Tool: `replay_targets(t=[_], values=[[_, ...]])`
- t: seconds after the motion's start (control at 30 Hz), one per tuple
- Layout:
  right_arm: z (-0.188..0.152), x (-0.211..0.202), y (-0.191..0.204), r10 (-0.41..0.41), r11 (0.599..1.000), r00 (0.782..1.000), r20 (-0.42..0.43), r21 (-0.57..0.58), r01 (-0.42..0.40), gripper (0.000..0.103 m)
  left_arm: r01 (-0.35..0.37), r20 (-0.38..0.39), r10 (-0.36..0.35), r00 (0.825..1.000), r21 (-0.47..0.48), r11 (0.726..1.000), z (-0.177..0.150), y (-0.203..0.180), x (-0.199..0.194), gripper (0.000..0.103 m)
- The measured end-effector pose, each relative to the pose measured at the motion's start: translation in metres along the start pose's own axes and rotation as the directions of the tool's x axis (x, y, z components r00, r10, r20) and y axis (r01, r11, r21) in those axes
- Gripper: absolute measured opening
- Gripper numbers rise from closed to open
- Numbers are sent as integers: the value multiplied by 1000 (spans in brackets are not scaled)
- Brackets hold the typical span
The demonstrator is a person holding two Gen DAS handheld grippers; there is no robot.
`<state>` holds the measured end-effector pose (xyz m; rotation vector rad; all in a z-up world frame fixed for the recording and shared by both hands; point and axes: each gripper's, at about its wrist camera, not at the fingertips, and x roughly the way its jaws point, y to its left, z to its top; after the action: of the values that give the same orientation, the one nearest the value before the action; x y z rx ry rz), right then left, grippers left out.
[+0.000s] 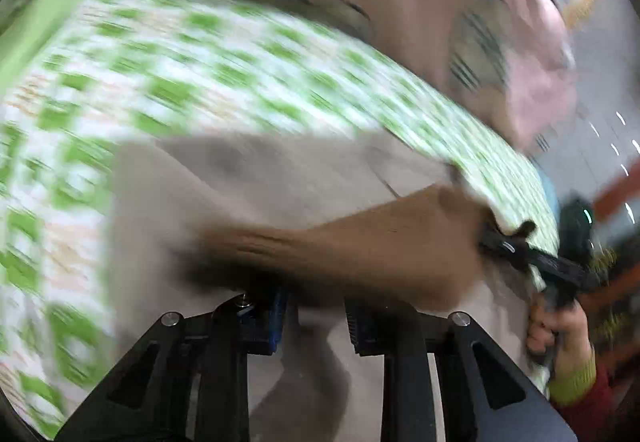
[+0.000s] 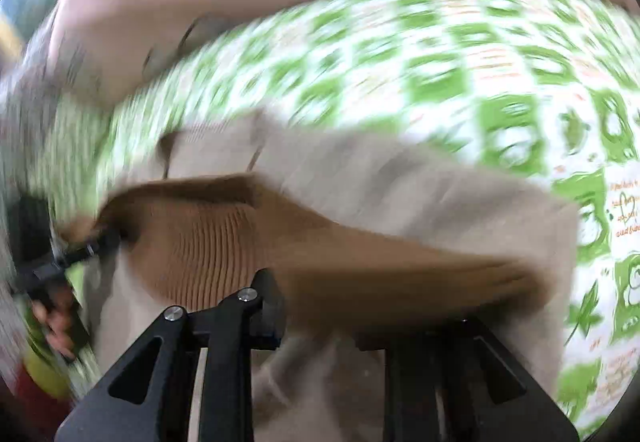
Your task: Fold small clothes
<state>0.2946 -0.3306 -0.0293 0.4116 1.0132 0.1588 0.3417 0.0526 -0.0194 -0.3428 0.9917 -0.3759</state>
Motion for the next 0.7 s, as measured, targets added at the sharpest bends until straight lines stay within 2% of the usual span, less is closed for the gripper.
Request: replay_targets(t=[0.07,0.13,0.23,0.37,0.43,0.53,0.6,0.63,0.67,0.7], values=[[5,-13,-18,-24,994,996,84,109,15,25,-7,65,12,998,-83,997,6,21,-10,25],[1,-31,-20,-38,987,986,164,161,11,27,19,107,-3,994,-145,989,5,35,-22,25],[-15,-52,-17,-15,986,981,196,167,-19,27,10,147,13,989,-148,989,-10,35,-40,31],[-57,-79,5,65,992,979,191,92,-84,33,59,187,-31,982,-145,988,-51,18,-72,32],[-78,-84,18,90,993,979,181,58,-102,38,115,199,-87,976,-133,984,-79,8,-90,32],[-115,-86,33,142,989,981,135,16,-146,42,162,186,-143,972,-91,983,-115,-15,-95,40],[-133,-87,34,136,991,984,114,7,-137,42,118,154,-108,982,-60,991,-135,-22,-94,40],[-146,-89,29,97,995,990,100,11,-99,42,100,144,-91,985,-57,993,-140,-20,-93,40],[-152,-89,25,72,997,993,89,18,-74,42,53,126,-43,991,-76,996,-149,-12,-92,40],[-159,-91,17,57,998,995,78,31,-59,42,37,123,-25,992,-95,995,-156,-4,-95,39]])
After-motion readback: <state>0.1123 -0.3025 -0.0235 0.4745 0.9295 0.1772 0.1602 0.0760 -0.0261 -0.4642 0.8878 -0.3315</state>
